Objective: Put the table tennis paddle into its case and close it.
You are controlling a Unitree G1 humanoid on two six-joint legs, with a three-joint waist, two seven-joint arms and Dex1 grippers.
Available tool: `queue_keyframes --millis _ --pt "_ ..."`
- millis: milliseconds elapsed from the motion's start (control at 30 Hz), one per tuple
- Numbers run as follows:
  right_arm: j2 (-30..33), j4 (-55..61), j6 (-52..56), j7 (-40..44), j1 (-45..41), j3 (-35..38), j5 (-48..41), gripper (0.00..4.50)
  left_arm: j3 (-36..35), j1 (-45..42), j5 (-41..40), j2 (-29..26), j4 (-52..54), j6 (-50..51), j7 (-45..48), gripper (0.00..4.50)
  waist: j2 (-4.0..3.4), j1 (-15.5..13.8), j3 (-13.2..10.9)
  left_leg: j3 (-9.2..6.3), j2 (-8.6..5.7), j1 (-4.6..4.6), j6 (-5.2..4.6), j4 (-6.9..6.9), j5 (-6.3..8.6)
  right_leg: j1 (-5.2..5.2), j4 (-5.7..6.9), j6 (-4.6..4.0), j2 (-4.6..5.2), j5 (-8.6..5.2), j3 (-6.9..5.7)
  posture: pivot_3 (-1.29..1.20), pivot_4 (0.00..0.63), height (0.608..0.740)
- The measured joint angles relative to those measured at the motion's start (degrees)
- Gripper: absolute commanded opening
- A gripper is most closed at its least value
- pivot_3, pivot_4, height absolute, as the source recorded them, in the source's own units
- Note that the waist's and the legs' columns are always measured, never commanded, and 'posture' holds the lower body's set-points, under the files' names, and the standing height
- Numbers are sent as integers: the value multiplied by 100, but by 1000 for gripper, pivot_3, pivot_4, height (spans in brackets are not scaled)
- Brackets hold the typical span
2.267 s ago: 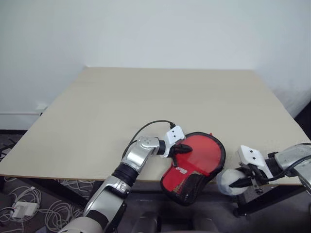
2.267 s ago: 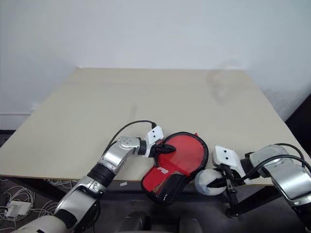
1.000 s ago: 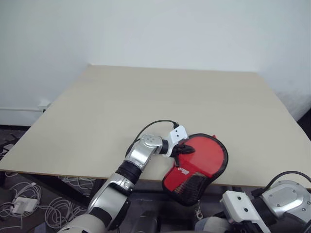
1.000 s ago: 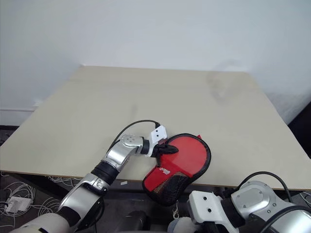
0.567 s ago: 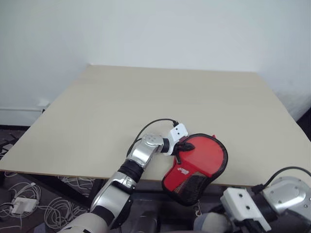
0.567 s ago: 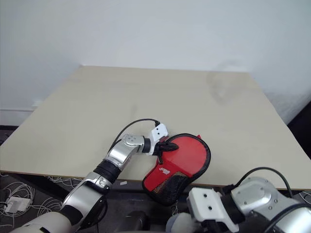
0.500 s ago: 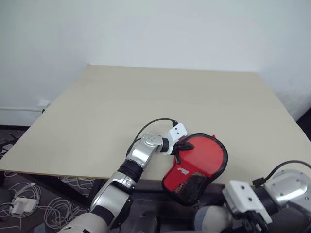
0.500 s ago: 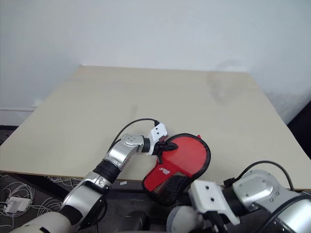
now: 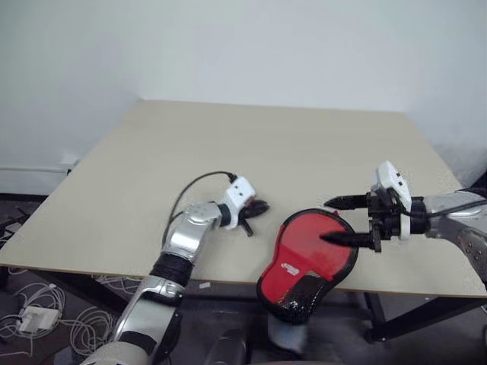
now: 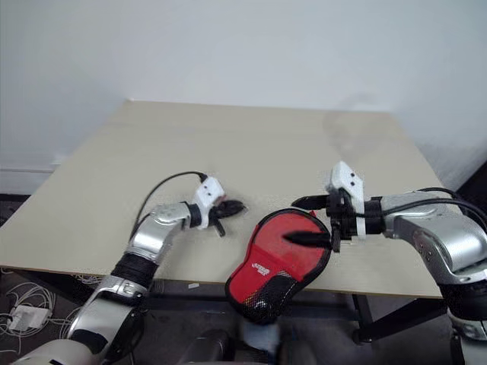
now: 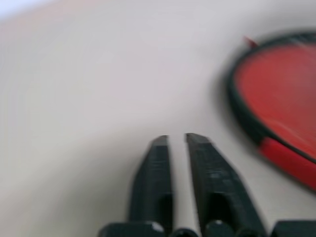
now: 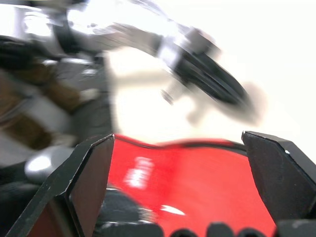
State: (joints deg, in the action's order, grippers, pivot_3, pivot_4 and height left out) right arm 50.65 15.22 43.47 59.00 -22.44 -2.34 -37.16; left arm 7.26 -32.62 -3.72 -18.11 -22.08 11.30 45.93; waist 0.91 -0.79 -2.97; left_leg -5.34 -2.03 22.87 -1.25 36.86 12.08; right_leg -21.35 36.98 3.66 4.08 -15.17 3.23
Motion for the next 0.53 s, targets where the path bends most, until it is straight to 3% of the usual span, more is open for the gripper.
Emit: queue_keyframes --millis 267,533 --pt "-440 -514 -132 -441 9 -60 521 4500 -1101 898 -675 -1120 1259 844 12 4327 -10 77 2 5 -6 -18 1 -11 0 -3 9 -2 -9 1 23 0 0 734" --pt "-830 -1051 -218 -858 -219 -70 905 4500 -1942 1321 -780 -1589 1259 945 -650 4440 -11 60 2 7 -10 -19 1 -11 0 -4 8 -3 -5 2 25 0 0 734"
